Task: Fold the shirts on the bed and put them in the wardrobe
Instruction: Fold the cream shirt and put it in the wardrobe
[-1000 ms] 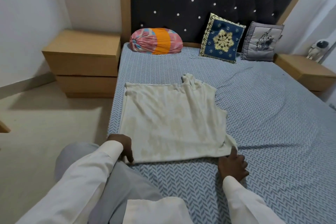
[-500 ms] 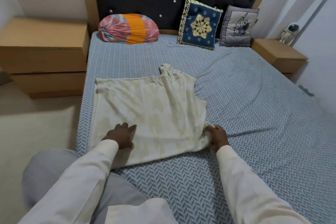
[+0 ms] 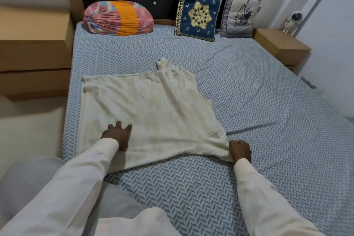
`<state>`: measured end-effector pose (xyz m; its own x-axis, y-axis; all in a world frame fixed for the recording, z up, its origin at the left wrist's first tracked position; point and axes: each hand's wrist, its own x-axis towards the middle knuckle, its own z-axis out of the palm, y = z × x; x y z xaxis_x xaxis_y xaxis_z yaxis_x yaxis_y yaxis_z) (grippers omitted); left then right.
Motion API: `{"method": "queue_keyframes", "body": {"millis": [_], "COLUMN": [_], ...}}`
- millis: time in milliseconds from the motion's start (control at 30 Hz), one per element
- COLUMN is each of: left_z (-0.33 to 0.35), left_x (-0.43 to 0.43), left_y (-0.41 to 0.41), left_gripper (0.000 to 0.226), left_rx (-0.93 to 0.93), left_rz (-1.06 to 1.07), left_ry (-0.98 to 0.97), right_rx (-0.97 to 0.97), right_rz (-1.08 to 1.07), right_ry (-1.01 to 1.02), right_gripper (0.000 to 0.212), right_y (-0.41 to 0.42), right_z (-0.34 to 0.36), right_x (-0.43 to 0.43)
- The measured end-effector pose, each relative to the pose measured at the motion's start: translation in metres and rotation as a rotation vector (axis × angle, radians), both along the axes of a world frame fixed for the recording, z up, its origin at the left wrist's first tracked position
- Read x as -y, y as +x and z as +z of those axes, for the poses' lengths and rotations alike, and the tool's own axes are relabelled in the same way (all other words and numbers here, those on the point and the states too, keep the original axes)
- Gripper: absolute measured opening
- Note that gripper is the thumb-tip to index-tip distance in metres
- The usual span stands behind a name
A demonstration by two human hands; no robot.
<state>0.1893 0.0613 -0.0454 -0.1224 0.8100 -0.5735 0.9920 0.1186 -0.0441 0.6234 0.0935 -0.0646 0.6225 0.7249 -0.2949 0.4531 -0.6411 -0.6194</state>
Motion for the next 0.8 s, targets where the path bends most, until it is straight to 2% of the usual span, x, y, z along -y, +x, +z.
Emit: {"method": "queue_keyframes", "body": {"millis": [100, 200, 267, 333, 367, 500, 567, 633, 700, 800], "left_z": [0.004, 0.012, 0.012, 0.012, 0.013, 0.015, 0.012, 0.006, 0.003, 0.003], "left_x": [-0.004, -0.010, -0.016, -0.020, -0.024, -0.037, -0.040, -0.048, -0.059, -0.071], "left_y": [0.003, 0.003, 0.002, 0.000, 0.000, 0.006, 0.014, 0.020, 0.023, 0.025], "left_gripper": [0.099, 0.106, 0.111, 0.111, 0.107, 0.090, 0.087, 0.089, 0.102, 0.119], "left_rx": [-0.008, -0.001, 0.005, 0.023, 0.035, 0.014, -0.040, -0.034, 0.056, 0.093], "left_rz": [0.026, 0.055, 0.082, 0.121, 0.146, 0.212, 0.199, 0.160, 0.130, 0.116], "left_ry": [-0.038, -0.066, -0.083, -0.092, -0.086, 0.006, 0.093, 0.154, 0.118, 0.021], "right_rx": [0.070, 0.105, 0.096, 0.057, 0.044, 0.059, 0.083, 0.097, 0.148, 0.153], "right_rz": [0.061, 0.208, 0.244, 0.174, 0.106, -0.091, -0.101, -0.017, 0.123, 0.373], "right_ry": [0.021, -0.068, -0.080, -0.003, 0.039, 0.004, 0.007, 0.068, 0.117, 0.071], "right_gripper": [0.038, 0.047, 0.043, 0.029, 0.030, 0.061, 0.061, 0.043, 0.032, 0.045], "right_y": [-0.003, 0.000, -0.005, -0.015, -0.013, 0.005, 0.005, 0.004, -0.001, -0.016], "right_z": [0.000, -0.026, -0.027, -0.008, -0.007, -0.012, -0.011, -0.008, -0.005, -0.004], "right_x": [-0.028, -0.068, -0.081, -0.075, -0.075, -0.076, -0.084, -0.102, -0.123, -0.158]}}
